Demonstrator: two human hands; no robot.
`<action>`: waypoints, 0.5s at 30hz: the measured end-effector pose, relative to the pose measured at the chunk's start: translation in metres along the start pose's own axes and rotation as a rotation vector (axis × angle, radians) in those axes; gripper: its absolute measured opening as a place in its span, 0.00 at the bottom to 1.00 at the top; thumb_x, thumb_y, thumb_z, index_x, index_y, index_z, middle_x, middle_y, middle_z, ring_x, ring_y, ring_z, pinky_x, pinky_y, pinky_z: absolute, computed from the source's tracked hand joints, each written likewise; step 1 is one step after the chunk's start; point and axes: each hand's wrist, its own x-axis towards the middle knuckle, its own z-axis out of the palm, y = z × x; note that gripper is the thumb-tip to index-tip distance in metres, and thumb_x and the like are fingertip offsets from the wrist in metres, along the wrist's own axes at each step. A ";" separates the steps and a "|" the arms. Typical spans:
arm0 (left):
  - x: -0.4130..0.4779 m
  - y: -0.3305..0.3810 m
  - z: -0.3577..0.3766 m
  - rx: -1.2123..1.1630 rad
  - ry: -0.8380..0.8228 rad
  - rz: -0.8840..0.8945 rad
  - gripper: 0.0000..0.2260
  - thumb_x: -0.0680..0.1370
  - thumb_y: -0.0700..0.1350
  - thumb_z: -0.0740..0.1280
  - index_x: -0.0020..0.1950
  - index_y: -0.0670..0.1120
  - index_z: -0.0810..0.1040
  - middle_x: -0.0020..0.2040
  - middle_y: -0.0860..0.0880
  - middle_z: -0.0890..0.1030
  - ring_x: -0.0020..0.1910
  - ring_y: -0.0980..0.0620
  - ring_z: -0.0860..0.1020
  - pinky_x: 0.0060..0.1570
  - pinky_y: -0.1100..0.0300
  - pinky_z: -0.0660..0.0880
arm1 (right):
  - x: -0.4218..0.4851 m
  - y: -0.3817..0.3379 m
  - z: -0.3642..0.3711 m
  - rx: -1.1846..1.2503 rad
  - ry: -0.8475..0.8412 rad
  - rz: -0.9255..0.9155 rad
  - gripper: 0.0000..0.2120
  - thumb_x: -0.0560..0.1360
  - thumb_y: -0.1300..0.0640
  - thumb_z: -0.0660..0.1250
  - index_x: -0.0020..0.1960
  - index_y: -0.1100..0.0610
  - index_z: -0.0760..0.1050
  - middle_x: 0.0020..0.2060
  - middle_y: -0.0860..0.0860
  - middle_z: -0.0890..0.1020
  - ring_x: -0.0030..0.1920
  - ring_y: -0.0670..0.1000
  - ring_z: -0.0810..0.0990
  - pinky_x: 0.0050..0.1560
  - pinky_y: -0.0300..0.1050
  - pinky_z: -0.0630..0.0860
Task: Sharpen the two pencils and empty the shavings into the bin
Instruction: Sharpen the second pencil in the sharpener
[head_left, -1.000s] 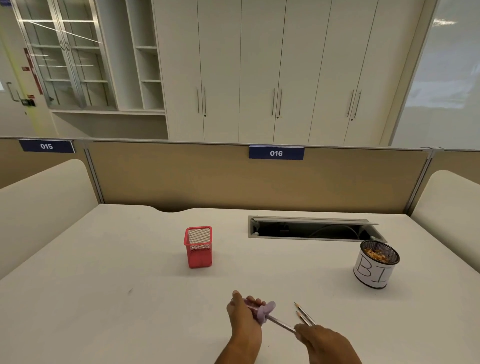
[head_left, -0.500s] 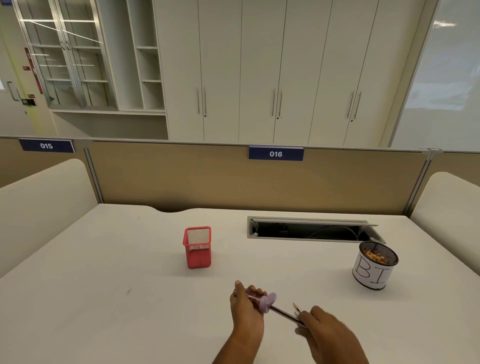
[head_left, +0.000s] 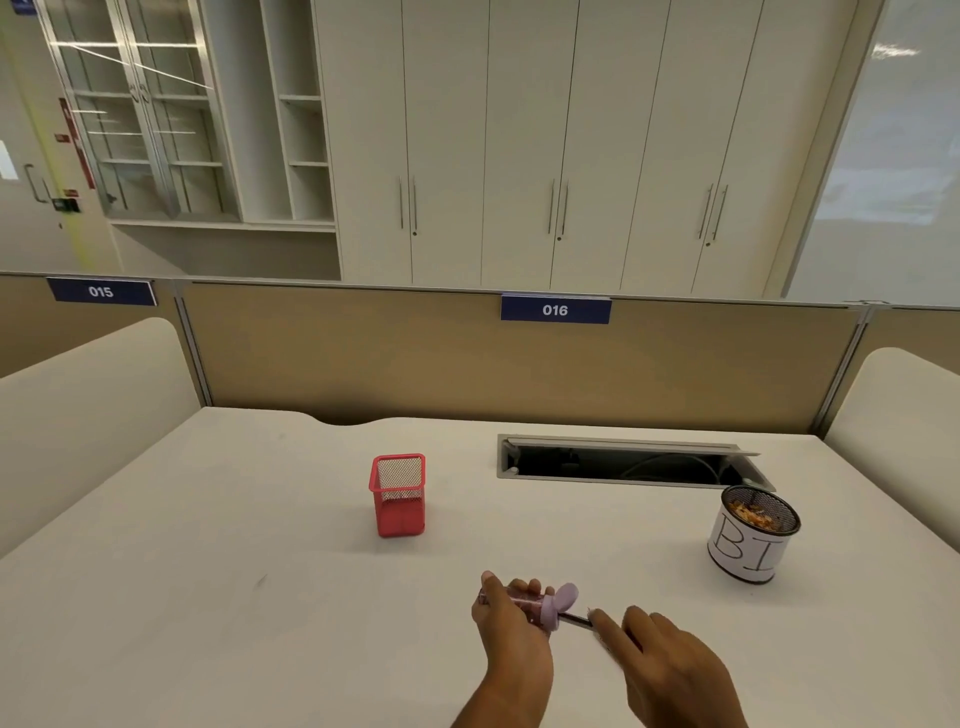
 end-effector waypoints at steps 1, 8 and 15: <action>-0.002 -0.001 -0.002 0.007 -0.006 0.005 0.12 0.82 0.49 0.53 0.44 0.42 0.65 0.34 0.44 0.68 0.33 0.46 0.71 0.21 0.65 0.72 | 0.000 0.000 -0.001 0.024 -0.052 0.031 0.16 0.80 0.58 0.43 0.46 0.51 0.69 0.20 0.50 0.71 0.16 0.50 0.66 0.20 0.35 0.50; 0.010 -0.002 -0.006 0.097 -0.049 0.000 0.11 0.82 0.50 0.53 0.49 0.42 0.64 0.33 0.44 0.67 0.29 0.47 0.65 0.23 0.64 0.71 | 0.024 -0.006 -0.015 0.709 -0.796 0.665 0.22 0.76 0.54 0.61 0.27 0.36 0.75 0.21 0.45 0.74 0.26 0.42 0.69 0.30 0.33 0.62; 0.004 -0.003 -0.012 0.106 -0.088 -0.064 0.14 0.82 0.48 0.54 0.41 0.40 0.64 0.31 0.43 0.67 0.20 0.50 0.69 0.31 0.58 0.66 | 0.024 0.011 -0.025 1.579 -1.118 1.468 0.15 0.76 0.62 0.58 0.35 0.63 0.78 0.20 0.50 0.61 0.15 0.44 0.56 0.15 0.30 0.52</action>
